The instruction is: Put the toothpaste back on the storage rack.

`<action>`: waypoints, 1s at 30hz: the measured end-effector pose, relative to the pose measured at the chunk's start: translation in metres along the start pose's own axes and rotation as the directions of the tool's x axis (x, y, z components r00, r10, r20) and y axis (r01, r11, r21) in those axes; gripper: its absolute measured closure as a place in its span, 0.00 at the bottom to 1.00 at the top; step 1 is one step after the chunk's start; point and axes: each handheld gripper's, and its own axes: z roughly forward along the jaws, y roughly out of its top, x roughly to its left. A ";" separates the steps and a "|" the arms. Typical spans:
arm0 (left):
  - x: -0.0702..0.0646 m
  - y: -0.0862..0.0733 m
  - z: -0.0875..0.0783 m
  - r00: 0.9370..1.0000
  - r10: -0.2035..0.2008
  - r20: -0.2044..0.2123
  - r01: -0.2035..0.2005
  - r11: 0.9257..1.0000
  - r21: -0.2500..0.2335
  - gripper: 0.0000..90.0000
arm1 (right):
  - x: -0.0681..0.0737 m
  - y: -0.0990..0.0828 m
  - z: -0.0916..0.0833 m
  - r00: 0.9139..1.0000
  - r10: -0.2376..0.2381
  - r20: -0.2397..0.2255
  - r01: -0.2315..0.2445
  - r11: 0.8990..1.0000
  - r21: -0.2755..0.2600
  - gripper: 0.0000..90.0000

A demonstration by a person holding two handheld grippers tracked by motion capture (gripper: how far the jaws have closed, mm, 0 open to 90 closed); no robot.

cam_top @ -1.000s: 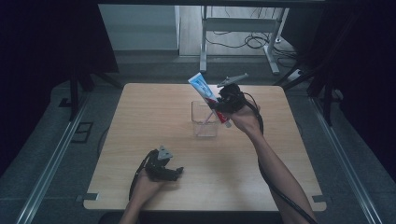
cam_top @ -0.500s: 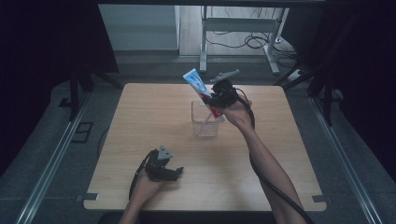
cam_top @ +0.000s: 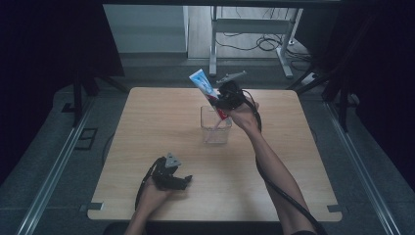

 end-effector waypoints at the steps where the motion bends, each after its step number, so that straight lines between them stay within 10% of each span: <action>1: 0.000 0.000 0.000 1.000 0.000 0.000 0.000 1.000 0.000 0.16 | 0.000 0.000 0.001 1.000 0.001 -0.001 -0.001 1.000 -0.002 0.81; 30: 0.000 0.000 0.000 1.000 -0.002 0.001 0.002 1.000 0.001 0.16 | -0.002 -0.021 0.029 1.000 -0.024 0.008 0.025 1.000 -0.005 0.81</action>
